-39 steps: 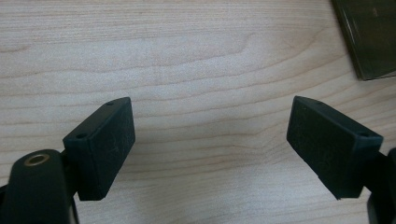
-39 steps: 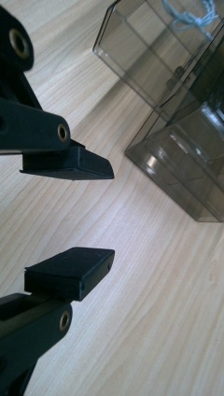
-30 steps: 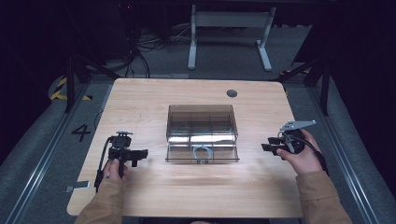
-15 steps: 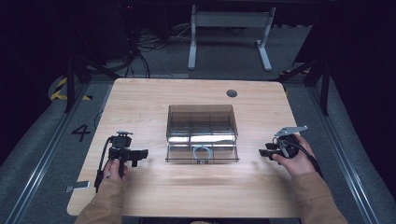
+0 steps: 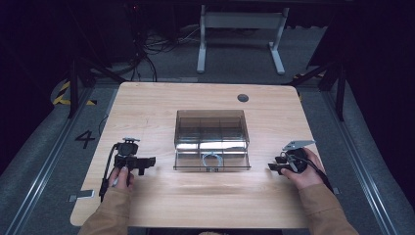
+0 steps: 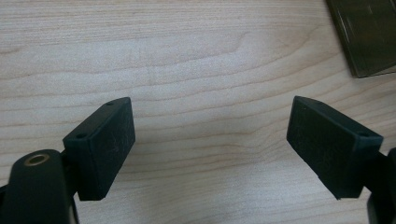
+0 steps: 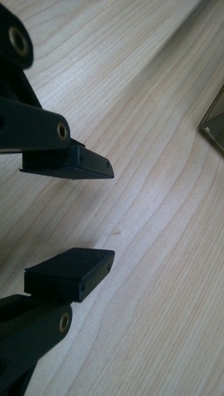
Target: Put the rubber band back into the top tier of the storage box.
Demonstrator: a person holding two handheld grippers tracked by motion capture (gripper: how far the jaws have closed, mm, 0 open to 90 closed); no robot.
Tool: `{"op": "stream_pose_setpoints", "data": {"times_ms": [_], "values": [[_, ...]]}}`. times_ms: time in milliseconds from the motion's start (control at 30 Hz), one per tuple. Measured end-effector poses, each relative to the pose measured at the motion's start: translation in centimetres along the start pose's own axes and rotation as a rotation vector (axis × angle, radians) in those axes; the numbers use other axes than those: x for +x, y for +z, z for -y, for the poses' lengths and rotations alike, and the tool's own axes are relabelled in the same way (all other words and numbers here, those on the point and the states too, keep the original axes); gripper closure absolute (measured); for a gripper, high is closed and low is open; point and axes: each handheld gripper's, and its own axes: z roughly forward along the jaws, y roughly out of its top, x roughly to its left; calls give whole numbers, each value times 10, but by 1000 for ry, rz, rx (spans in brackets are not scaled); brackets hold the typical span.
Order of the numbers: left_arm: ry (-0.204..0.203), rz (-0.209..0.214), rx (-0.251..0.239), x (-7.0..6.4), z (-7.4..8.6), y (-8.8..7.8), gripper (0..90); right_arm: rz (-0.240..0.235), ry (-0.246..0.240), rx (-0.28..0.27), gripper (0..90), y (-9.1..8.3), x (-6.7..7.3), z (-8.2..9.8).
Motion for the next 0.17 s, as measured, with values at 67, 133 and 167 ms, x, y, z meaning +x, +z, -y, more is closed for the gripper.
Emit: {"op": "stream_pose_setpoints", "data": {"times_ms": [67,133,167], "values": [[2,3,-4,0,0,0,161,-1,8,-20,548,-1,1,1],[6,8,-5,0,0,0,162,-4,8,-53,547,-3,0,1],[6,9,-3,0,0,1,162,0,17,-71,547,-4,0,1]]}}
